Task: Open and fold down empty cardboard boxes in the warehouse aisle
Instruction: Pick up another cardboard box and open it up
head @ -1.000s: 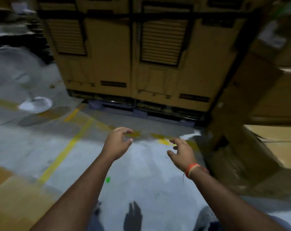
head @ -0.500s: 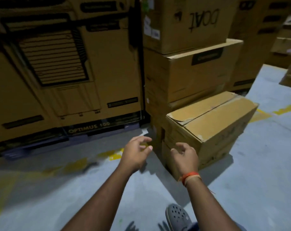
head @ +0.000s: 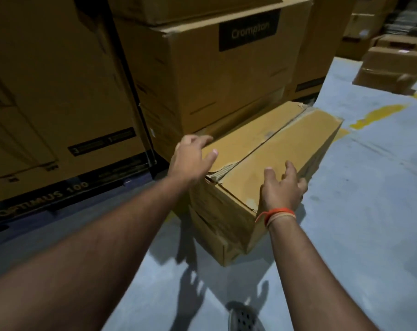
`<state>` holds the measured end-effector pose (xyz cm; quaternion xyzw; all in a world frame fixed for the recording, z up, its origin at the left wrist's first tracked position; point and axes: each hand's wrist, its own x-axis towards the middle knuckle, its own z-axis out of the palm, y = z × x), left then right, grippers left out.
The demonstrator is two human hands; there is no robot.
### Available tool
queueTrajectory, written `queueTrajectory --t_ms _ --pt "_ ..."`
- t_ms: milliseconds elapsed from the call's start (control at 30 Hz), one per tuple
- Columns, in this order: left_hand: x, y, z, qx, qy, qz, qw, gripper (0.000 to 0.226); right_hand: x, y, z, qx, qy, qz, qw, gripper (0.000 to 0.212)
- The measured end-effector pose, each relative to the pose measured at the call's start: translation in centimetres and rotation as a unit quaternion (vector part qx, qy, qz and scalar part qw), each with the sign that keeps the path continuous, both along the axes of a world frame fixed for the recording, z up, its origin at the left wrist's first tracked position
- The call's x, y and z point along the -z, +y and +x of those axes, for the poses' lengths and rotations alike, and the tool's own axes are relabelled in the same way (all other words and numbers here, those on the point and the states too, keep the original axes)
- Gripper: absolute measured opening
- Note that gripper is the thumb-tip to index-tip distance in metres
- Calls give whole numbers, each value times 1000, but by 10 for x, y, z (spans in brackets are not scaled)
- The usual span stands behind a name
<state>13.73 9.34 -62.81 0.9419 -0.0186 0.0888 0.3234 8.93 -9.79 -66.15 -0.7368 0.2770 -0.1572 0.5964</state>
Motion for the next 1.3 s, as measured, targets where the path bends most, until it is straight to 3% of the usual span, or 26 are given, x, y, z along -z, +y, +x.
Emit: queueTrajectory --t_ms 167,267,367,600,867,1167,1300 --pt "14 -27 85 72 59 63 994 49 36 -27 48 -33 36 35 998 66" --pt "40 -42 118 92 145 106 979 66 54 -45 62 -42 19 32 998 71" --pt "52 -54 136 102 159 174 966 83 65 -55 74 -52 3 61 997 80" --pt "33 -48 138 93 191 127 969 96 58 -47 72 -33 -40 37 998 64" --pt "3 -48 52 81 180 208 958 113 25 -48 -27 -69 -6 34 997 71" --pt "-32 30 -140 25 171 226 959 110 -4 5 -170 -182 61 70 979 85" --pt "-27 78 -236 -22 197 212 957 107 -9 35 -230 -263 88 3 961 90"
